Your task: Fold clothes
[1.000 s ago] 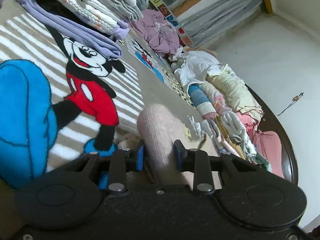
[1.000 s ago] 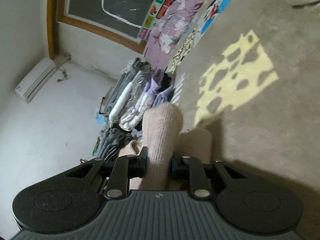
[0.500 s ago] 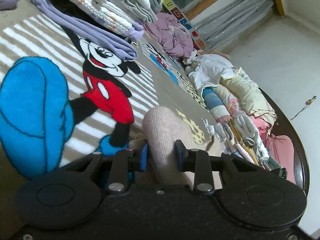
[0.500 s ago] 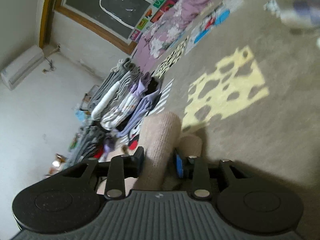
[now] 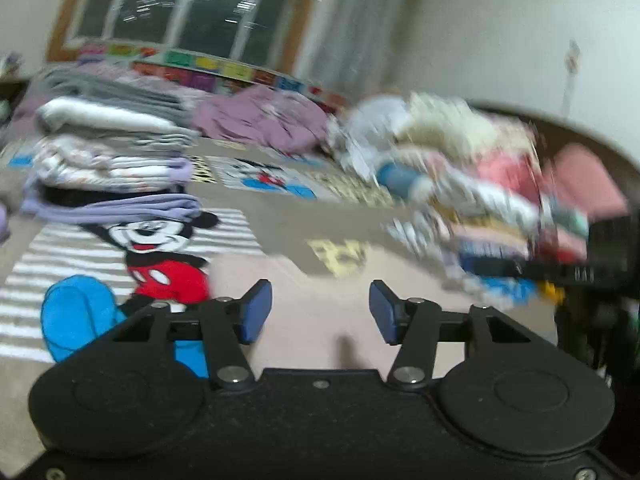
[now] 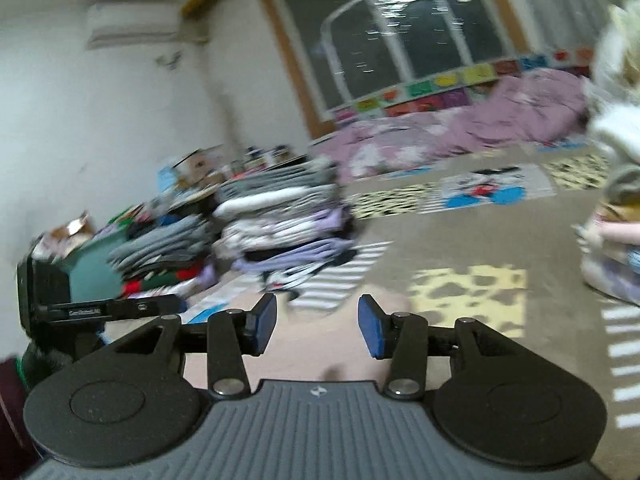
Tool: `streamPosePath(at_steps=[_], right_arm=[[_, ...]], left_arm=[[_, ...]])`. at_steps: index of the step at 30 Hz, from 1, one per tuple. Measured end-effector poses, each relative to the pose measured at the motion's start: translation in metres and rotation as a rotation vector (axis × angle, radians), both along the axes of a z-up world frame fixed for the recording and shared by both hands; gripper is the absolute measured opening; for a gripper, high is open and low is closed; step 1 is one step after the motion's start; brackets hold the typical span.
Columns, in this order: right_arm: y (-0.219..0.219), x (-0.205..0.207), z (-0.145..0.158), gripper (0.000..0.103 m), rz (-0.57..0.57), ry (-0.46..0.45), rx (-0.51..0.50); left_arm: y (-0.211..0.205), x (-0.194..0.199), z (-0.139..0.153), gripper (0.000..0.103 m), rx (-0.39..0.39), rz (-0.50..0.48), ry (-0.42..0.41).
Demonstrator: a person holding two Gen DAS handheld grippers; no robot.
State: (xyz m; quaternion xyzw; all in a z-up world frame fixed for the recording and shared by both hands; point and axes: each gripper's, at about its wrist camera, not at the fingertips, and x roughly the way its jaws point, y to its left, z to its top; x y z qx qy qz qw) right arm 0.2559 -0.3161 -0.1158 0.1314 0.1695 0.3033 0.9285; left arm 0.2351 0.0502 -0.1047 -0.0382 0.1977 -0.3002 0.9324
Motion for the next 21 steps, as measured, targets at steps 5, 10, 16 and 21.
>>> streamPosePath(at_steps=[5, 10, 16, 21], right_arm=[[0.025, -0.007, -0.016, 0.048, 0.098, 0.050, -0.098], [0.036, -0.016, -0.037, 0.049, 0.128, 0.058, -0.169], [0.038, -0.026, -0.035, 0.049, 0.136, 0.026, -0.229], [0.017, -0.021, -0.017, 0.049, 0.097, -0.012, -0.196]], left_arm=[[-0.014, -0.001, -0.025, 0.062, 0.152, -0.007, 0.021], [-0.017, -0.004, -0.035, 0.063, 0.197, 0.004, 0.022], [-0.012, -0.003, -0.023, 0.064, 0.196, -0.019, 0.057], [-0.010, 0.013, -0.008, 0.064, 0.197, 0.022, -0.025]])
